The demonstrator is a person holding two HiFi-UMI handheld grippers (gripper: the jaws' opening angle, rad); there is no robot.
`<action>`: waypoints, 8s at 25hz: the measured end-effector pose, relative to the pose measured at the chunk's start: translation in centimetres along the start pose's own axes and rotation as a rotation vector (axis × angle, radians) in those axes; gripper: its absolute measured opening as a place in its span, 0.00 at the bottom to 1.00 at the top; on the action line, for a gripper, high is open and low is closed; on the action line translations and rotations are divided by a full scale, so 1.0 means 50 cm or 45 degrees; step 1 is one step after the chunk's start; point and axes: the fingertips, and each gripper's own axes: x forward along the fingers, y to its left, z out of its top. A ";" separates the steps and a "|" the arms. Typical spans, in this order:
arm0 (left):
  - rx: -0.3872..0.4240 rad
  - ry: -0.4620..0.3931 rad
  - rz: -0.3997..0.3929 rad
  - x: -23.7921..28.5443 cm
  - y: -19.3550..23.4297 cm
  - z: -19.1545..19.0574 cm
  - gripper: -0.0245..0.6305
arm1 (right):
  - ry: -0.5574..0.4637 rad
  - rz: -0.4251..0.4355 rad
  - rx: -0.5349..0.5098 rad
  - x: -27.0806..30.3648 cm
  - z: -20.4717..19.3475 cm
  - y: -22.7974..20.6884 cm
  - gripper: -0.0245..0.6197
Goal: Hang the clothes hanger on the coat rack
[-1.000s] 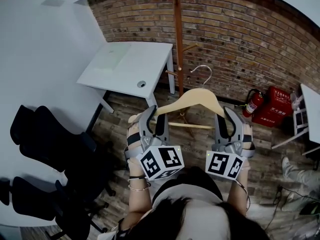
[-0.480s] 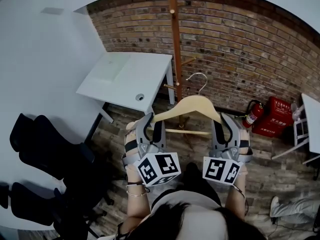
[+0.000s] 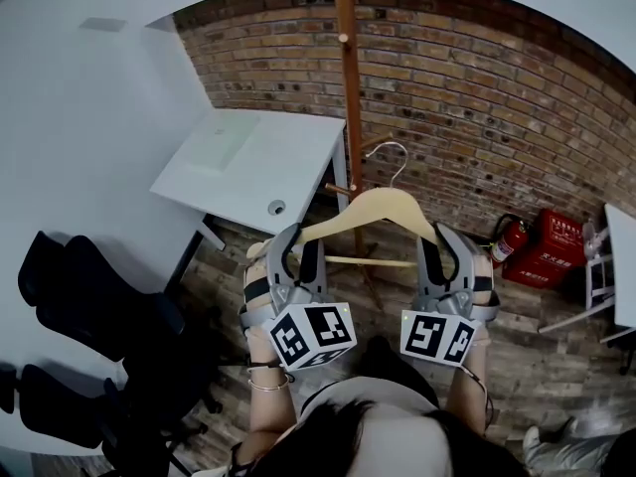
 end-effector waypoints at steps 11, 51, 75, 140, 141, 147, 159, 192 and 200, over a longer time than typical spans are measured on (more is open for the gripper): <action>-0.018 0.025 0.044 0.077 0.018 0.023 0.23 | -0.055 0.023 -0.007 0.091 -0.014 -0.035 0.21; -0.065 0.193 0.204 0.235 0.083 0.023 0.23 | -0.257 0.194 -0.023 0.332 -0.006 -0.063 0.21; -0.123 0.096 0.241 0.311 0.203 0.023 0.23 | -0.271 0.122 -0.043 0.430 0.077 -0.087 0.21; -0.091 0.032 0.025 0.499 0.204 -0.020 0.23 | -0.097 0.074 0.016 0.581 0.025 -0.054 0.21; -0.093 0.029 0.023 0.501 0.203 -0.020 0.23 | -0.095 0.072 0.019 0.582 0.023 -0.054 0.22; -0.086 0.009 0.011 0.515 0.195 -0.030 0.23 | -0.094 0.049 0.023 0.592 0.016 -0.050 0.22; -0.096 -0.039 0.007 0.541 0.195 -0.031 0.24 | -0.085 0.030 0.055 0.609 0.011 -0.052 0.22; -0.209 -0.058 0.038 0.513 0.184 -0.021 0.24 | -0.192 0.106 0.159 0.558 0.000 -0.074 0.22; -0.240 -0.066 0.060 0.484 0.175 -0.009 0.24 | -0.204 0.124 0.181 0.532 -0.009 -0.076 0.22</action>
